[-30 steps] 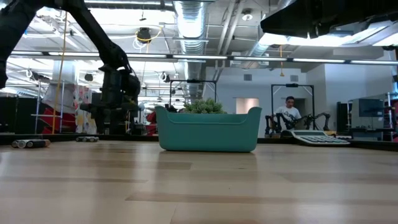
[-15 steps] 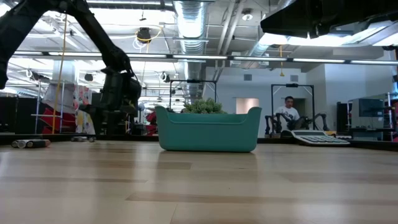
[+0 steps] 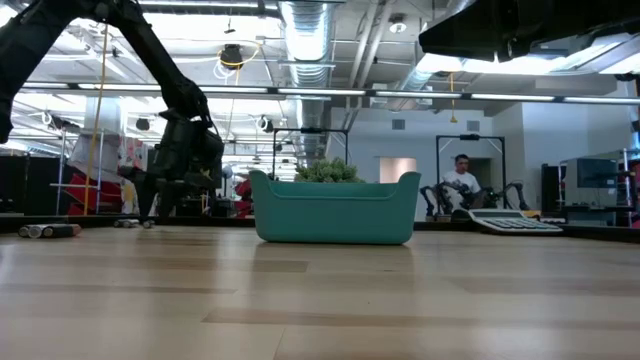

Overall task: Sort batteries
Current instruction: Put the black battery into the green bin

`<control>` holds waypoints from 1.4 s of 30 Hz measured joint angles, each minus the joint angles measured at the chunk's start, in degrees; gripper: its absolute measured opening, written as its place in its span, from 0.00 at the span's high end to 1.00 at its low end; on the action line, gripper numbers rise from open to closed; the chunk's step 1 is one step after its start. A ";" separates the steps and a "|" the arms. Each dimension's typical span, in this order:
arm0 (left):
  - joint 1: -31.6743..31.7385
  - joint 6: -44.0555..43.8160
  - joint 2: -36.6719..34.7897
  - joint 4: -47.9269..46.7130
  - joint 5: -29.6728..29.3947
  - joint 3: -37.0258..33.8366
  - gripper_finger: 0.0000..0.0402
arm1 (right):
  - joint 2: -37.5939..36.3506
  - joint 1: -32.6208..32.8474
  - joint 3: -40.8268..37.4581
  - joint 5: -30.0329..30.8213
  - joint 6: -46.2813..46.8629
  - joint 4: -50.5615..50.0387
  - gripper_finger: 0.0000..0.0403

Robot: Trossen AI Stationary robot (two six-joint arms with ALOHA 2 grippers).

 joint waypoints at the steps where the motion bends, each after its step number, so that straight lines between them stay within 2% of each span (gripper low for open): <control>1: 0.03 -0.07 0.00 0.04 0.07 -0.03 0.58 | 0.00 0.00 0.00 0.00 0.00 -0.03 0.56; 10: 2.14 -0.04 0.13 -0.49 2.48 -0.34 0.58 | 0.00 0.00 0.00 0.00 0.00 -0.01 0.56; 25: 2.35 -0.09 0.21 -0.34 2.59 -0.37 0.58 | 0.00 0.00 0.00 0.00 0.00 -0.01 0.56; 36: 2.19 1.65 0.24 -1.10 3.96 4.87 0.58 | 0.00 -0.02 0.00 0.00 -0.02 -0.01 0.56; 42: 2.63 1.63 0.24 -0.90 3.96 5.24 0.58 | 0.00 -0.37 0.00 0.00 0.39 -0.03 0.56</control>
